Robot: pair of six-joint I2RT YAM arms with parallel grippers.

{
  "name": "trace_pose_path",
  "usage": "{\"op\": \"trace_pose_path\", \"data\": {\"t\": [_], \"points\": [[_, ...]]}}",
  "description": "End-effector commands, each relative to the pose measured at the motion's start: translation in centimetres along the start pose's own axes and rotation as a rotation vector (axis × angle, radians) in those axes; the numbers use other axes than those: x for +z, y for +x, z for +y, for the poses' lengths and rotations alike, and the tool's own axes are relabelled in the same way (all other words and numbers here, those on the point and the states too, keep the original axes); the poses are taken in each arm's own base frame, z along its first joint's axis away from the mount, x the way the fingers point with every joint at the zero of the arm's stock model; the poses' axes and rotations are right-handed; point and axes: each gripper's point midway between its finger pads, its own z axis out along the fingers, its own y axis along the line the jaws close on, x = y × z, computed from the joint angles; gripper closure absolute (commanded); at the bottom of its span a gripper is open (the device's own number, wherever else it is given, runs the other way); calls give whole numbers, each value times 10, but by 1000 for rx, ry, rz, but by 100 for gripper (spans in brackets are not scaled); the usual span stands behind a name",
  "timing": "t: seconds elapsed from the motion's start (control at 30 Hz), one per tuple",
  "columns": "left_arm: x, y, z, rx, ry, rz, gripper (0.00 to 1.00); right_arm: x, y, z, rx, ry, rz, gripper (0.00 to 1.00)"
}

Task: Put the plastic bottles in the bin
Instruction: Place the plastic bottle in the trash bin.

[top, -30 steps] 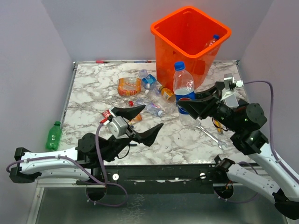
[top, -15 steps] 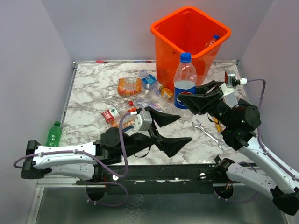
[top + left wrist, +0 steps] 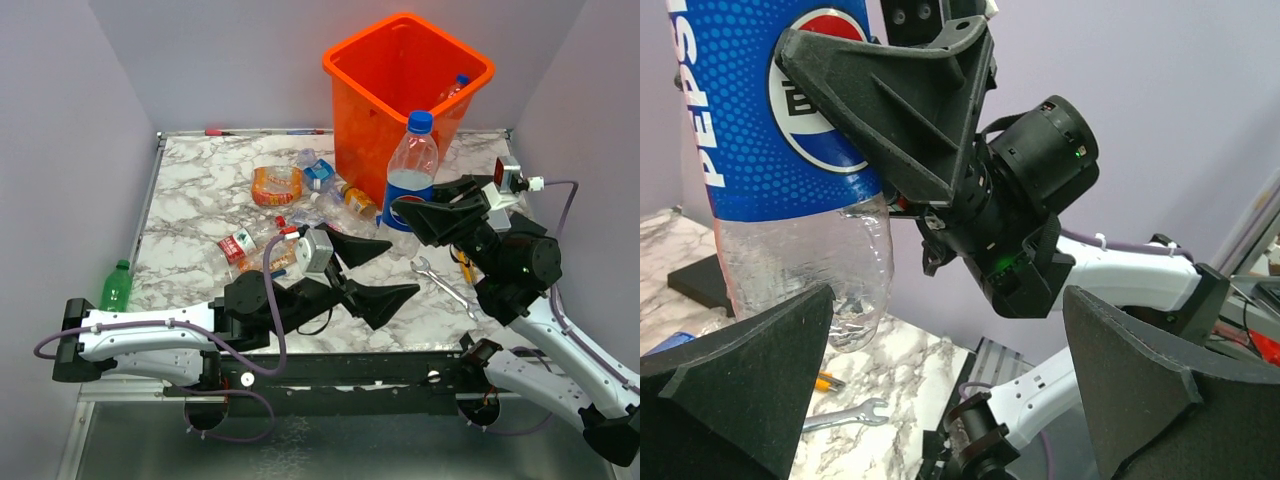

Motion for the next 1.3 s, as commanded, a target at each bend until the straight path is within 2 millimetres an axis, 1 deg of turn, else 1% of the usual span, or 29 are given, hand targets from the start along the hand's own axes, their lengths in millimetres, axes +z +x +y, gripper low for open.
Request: {"op": "trace_pose_path", "data": {"t": [0.0,0.23,0.37,0.53,0.6,0.7,0.8,0.87,0.9,0.97,1.07,1.1,1.2,1.23,1.27], "points": [[3,-3,38,41,-164,-26,1,-10,11,36,105,-127,70,64],[-7,-14,40,48,-158,-46,1,-11,6,40,88,-131,56,65],[-9,-14,39,63,-147,-30,1,-9,4,40,81,-131,53,65],[-16,-16,45,72,-170,-26,1,-9,2,42,77,-137,53,65],[-13,-13,43,76,-161,-16,1,-8,5,44,88,-151,69,65],[-2,-1,32,90,-106,39,1,-5,11,43,120,-171,83,65],[9,14,9,80,15,91,1,-4,14,40,137,-173,83,65],[14,24,-2,73,71,119,1,-4,14,40,142,-172,80,65],[15,28,-4,71,87,132,4,-4,14,40,142,-172,79,65],[17,36,-6,70,99,151,15,-5,14,40,143,-172,79,65],[18,41,-4,73,89,158,42,-7,14,40,137,-167,80,65],[17,40,-2,74,82,155,48,-7,14,40,135,-161,83,65],[16,35,4,80,56,131,56,-9,16,39,129,-146,96,62],[15,33,5,84,48,124,59,-10,17,38,128,-141,103,60],[14,31,7,85,39,115,60,-11,19,36,130,-130,112,54]]}}
